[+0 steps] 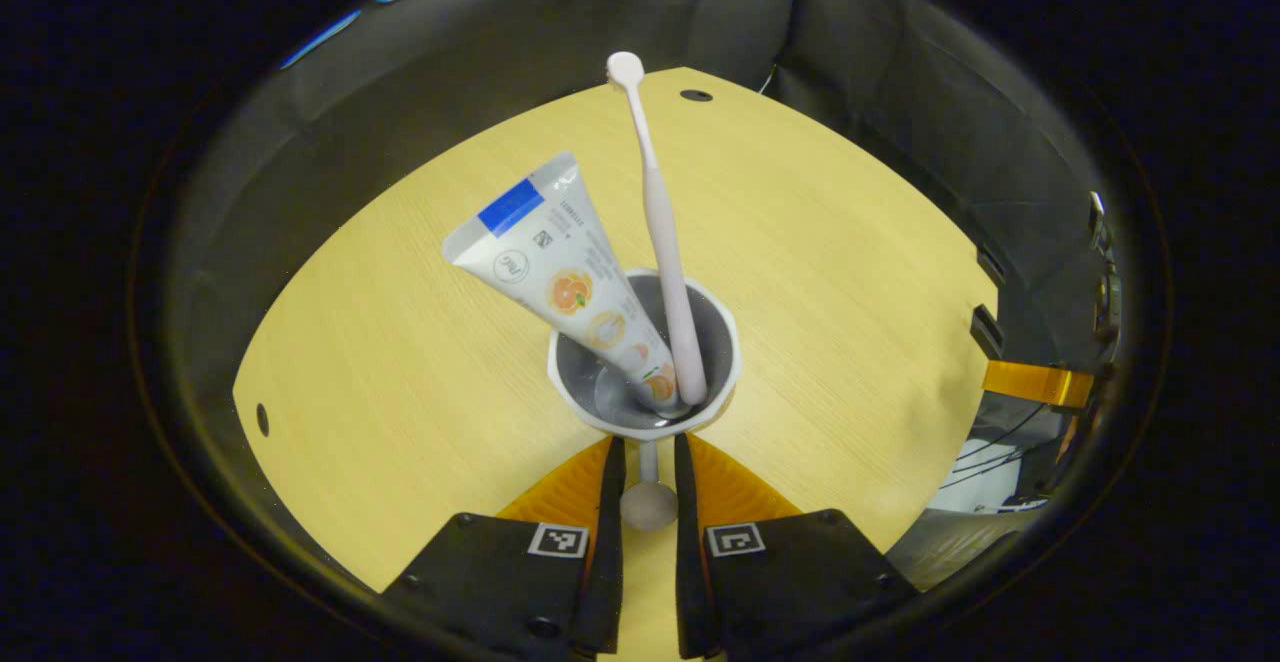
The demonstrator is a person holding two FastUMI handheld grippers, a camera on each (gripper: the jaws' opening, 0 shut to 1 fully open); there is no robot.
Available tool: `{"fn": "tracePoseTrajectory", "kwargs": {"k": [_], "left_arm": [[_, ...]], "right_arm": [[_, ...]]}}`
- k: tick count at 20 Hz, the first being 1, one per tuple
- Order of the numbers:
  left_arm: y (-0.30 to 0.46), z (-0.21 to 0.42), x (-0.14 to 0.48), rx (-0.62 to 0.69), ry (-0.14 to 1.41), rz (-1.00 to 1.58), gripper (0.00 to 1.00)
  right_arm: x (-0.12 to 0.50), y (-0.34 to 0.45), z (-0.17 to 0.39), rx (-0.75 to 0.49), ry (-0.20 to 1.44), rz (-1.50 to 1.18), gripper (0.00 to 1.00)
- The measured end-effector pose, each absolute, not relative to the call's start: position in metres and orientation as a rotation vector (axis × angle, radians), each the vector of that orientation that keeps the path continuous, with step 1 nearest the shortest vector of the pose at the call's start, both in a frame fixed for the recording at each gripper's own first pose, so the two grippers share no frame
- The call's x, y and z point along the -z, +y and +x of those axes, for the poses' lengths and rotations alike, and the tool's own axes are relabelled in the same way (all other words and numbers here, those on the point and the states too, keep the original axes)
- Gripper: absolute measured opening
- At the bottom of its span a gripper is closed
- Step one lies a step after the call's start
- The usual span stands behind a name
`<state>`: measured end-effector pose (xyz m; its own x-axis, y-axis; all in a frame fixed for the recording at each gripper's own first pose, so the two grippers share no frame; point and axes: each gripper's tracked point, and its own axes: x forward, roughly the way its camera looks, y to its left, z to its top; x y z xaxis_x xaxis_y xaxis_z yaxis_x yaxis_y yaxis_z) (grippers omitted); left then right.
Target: Put the toothbrush and toothpaste on the desktop into the cup, then pick up the cup and place it on the coaster on the desktop.
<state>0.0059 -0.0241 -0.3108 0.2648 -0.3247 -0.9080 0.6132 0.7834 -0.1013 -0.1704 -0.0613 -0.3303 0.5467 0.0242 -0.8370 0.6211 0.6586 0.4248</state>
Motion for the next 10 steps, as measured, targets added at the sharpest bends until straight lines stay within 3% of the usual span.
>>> {"fn": "tracePoseTrajectory", "kwargs": {"k": [10], "left_arm": [[-0.0251, 0.0054, 0.311, 0.661, 1.117, 0.303, 0.29]], "right_arm": [[0.3346, -0.0613, -0.1724, 0.4, 0.944, 0.812, 0.66]]}}
